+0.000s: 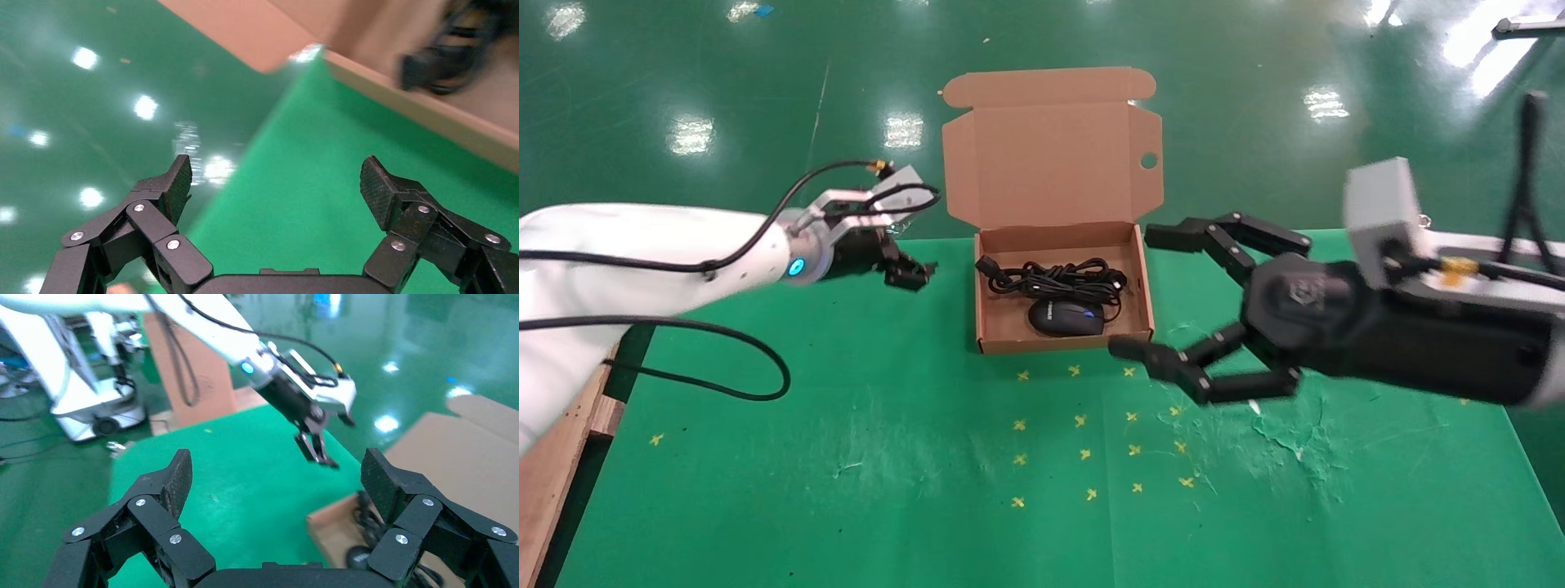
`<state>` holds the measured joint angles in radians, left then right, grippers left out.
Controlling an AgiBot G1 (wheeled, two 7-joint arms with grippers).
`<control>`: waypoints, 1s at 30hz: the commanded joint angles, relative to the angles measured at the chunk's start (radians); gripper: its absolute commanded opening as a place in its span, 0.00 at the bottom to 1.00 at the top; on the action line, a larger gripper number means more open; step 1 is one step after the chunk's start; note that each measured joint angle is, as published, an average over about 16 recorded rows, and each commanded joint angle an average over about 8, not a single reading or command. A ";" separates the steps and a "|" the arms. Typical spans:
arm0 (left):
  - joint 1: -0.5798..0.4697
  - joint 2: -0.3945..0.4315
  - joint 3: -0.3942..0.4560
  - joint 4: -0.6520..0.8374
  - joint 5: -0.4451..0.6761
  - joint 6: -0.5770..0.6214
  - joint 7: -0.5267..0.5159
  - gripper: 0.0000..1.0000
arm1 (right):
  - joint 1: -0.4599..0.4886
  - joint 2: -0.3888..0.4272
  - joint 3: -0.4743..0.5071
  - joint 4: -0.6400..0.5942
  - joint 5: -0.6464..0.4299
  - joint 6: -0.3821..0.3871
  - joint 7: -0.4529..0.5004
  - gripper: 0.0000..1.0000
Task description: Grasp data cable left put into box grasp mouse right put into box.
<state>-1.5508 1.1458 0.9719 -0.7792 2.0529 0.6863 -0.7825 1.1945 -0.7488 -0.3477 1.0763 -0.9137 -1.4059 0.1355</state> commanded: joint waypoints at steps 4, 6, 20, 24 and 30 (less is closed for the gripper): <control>0.050 -0.056 -0.072 -0.053 -0.138 0.085 0.062 1.00 | -0.052 0.060 0.030 0.091 0.080 -0.039 0.023 1.00; 0.070 -0.078 -0.101 -0.074 -0.193 0.118 0.087 1.00 | -0.073 0.084 0.041 0.127 0.112 -0.055 0.032 1.00; 0.209 -0.235 -0.304 -0.222 -0.580 0.355 0.261 1.00 | -0.119 0.138 0.067 0.207 0.184 -0.090 0.051 1.00; 0.249 -0.279 -0.362 -0.264 -0.691 0.423 0.311 1.00 | -0.119 0.138 0.067 0.207 0.184 -0.090 0.051 1.00; 0.309 -0.346 -0.448 -0.327 -0.856 0.524 0.385 1.00 | -0.119 0.138 0.066 0.207 0.184 -0.090 0.051 1.00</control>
<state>-1.2423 0.7995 0.5234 -1.1063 1.1963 1.2106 -0.3972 1.0754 -0.6109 -0.2813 1.2831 -0.7297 -1.4956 0.1866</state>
